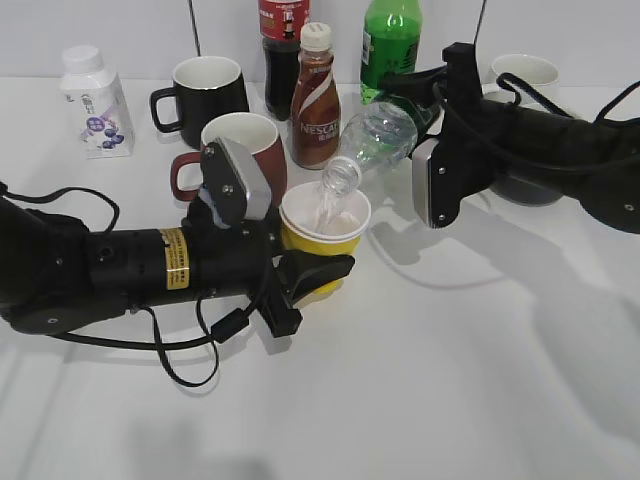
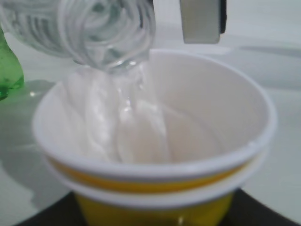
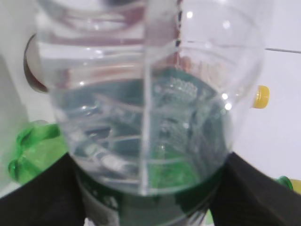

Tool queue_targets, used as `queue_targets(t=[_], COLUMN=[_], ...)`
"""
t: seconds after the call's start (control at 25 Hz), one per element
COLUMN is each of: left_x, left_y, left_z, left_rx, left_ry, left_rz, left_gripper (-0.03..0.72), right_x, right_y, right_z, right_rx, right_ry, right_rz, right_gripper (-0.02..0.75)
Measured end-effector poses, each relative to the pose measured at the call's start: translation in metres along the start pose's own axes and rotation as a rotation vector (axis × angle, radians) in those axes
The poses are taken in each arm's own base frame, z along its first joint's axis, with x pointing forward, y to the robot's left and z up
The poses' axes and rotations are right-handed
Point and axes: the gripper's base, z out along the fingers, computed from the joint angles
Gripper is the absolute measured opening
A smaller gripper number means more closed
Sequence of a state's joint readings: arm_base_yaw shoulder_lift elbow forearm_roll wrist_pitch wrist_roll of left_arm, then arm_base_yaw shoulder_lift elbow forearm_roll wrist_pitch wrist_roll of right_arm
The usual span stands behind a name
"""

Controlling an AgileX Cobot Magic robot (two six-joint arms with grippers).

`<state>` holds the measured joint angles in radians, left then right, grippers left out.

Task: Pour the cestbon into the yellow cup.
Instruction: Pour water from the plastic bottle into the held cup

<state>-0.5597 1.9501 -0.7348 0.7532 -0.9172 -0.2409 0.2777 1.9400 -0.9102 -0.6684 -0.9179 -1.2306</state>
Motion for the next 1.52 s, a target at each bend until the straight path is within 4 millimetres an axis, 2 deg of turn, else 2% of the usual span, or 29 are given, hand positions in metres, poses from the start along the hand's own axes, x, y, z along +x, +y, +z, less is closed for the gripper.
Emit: queue_targets(t=[1.28, 1.52], left_x=[0.0007, 0.0006], left_y=[-0.0003, -0.0003], left_z=[0.0000, 0.0000], left_rx=[0.004, 0.004], left_ry=[0.008, 0.007], left_rz=[0.004, 0.004], left_gripper=[0.331, 0.331], right_x=[0.0036, 0.0027], right_y=[-0.0069, -0.0066], right_z=[-0.0003, -0.0003], right_rx=[0.074, 0.074], right_ry=[0.043, 0.025], right_rz=[-0.075, 0.130], right_gripper=[0.484, 0.484])
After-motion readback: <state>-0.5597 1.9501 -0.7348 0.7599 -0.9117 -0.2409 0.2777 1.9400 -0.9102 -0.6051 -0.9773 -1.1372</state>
